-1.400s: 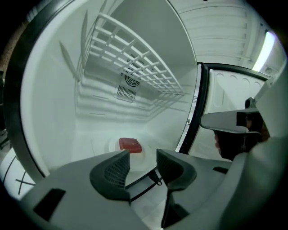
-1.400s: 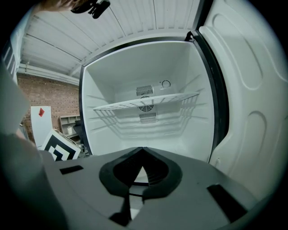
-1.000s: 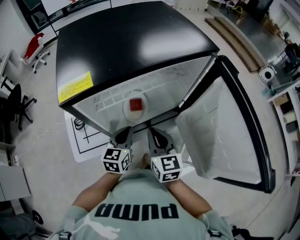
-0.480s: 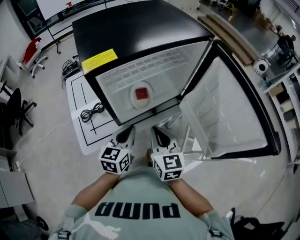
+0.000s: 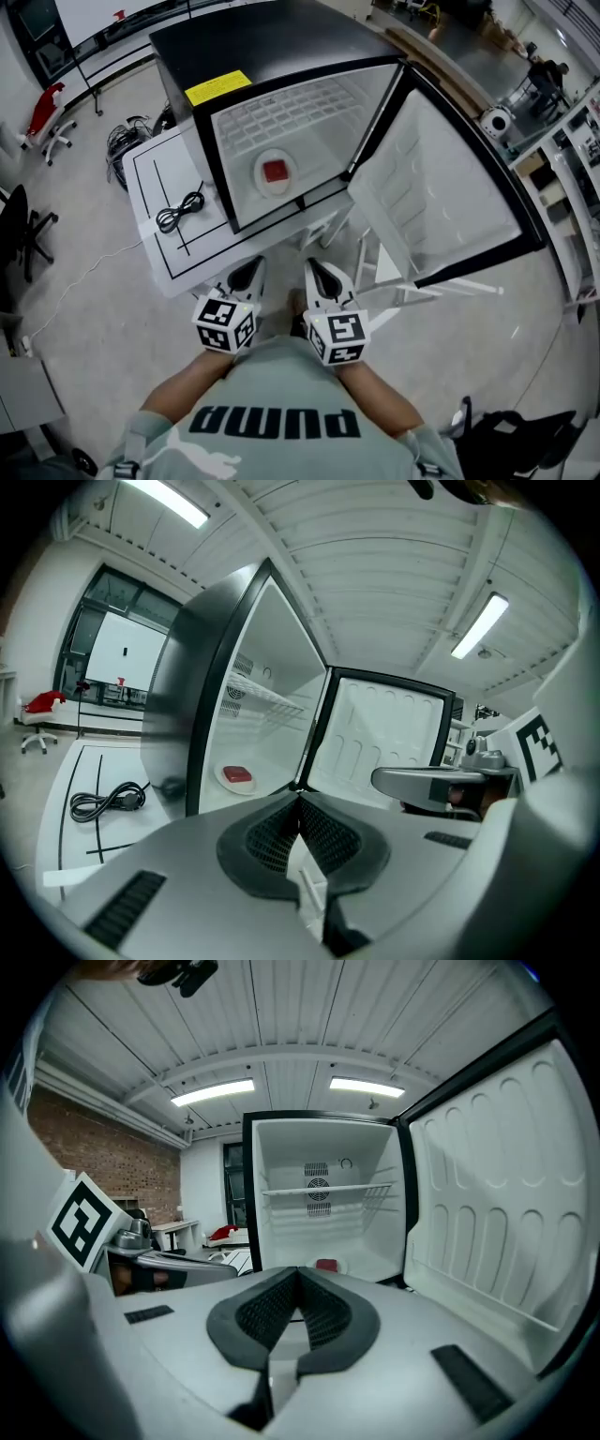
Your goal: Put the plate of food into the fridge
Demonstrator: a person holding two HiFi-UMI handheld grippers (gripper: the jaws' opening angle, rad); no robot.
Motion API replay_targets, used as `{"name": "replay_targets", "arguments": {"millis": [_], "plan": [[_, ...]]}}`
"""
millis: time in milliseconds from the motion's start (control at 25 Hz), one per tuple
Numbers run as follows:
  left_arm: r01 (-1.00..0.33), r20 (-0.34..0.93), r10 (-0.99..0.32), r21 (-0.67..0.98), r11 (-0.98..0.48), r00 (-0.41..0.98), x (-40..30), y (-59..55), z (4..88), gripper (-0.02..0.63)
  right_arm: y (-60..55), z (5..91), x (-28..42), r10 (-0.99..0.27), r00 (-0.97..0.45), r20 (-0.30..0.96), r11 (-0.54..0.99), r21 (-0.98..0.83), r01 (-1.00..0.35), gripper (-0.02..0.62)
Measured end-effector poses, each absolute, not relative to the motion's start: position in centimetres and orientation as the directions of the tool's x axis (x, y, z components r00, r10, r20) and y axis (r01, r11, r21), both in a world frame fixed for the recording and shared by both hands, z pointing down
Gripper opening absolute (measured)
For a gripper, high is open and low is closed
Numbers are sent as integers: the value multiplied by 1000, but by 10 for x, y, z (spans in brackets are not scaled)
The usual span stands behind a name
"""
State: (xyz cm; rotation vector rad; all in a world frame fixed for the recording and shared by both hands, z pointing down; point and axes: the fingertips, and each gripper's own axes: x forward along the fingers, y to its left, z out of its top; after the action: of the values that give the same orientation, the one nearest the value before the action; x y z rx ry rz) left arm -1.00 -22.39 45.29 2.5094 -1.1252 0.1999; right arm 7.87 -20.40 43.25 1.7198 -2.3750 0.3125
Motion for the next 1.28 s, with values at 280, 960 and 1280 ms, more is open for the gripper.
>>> {"name": "replay_targets", "arguments": {"millis": [280,960,1280], "plan": [[-705,257,-658,322,-632,708,-12,-189,452,6,-167,434,79,-916,-253,310,258,-24,-966,5],[-706,251,-661,306,-639,707,19,-117,443,6,-97,436,111,-915,-272,298,275,-31,-961,5],[-719,248,-676,283,-635,694,57,-63,433,6,-47,429,151,-920,-292,261,293,-35,-955,5]]}}
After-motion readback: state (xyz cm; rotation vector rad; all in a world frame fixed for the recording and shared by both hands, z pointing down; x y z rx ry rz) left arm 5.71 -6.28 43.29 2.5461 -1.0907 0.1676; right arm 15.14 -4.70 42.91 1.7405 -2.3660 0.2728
